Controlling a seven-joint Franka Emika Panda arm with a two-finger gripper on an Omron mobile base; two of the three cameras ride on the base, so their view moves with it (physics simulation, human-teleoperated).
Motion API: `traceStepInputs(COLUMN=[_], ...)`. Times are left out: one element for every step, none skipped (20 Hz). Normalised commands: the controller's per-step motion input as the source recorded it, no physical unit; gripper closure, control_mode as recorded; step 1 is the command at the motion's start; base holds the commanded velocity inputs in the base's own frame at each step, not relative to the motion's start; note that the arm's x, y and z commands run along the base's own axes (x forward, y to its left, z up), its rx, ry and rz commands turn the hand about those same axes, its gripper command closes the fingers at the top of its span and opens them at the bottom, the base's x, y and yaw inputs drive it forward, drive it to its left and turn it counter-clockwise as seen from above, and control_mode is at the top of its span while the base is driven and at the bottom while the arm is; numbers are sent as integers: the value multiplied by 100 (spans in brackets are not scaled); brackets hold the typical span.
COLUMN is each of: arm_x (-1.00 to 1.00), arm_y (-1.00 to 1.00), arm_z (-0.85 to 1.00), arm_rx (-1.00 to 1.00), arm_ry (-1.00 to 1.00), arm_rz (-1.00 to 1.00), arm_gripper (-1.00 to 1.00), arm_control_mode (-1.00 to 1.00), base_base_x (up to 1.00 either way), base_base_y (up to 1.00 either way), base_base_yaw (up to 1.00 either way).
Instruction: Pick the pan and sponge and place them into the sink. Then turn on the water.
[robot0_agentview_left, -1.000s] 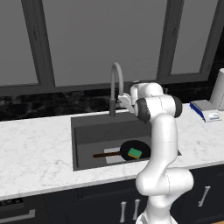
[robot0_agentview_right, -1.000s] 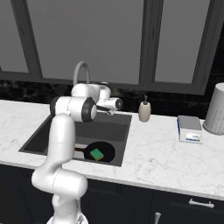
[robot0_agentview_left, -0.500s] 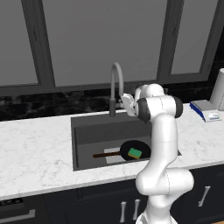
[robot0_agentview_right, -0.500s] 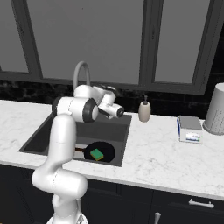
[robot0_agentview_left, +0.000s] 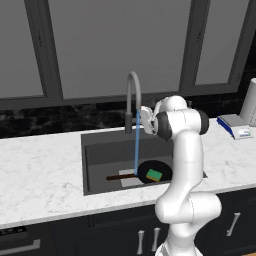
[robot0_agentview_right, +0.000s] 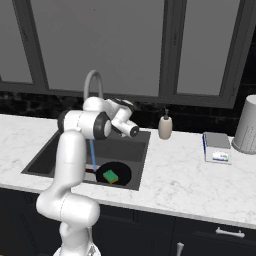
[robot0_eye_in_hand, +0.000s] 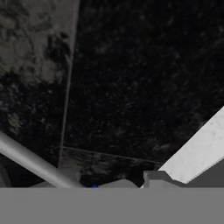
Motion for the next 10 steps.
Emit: traceStepInputs(arm_x=[1, 0, 0, 0, 0, 0, 0, 0, 0, 0], arm_y=[0, 0, 0, 0, 0, 0, 0, 0, 0, 0], arm_z=[-24, -25, -16, 0, 0, 0, 0, 0, 0, 0], arm_rx=[4, 0, 0, 0, 0, 0, 0, 0, 0, 0], arm_ry=[7, 1, 0, 0, 0, 0, 0, 0, 0, 0], arm_rz=[-9, -4, 0, 0, 0, 0, 0, 0, 0, 0], arm_gripper=[100, 100, 100, 100, 100, 100, 100, 100, 100, 100], arm_control_mode=[-100, -100, -100, -100, -100, -100, -100, -100, -100, -100], base_base_x=[0, 0, 0, 0, 0, 0, 0, 0, 0, 0], base_base_y=[0, 0, 0, 0, 0, 0, 0, 0, 0, 0], base_base_yaw=[0, 0, 0, 0, 0, 0, 0, 0, 0, 0])
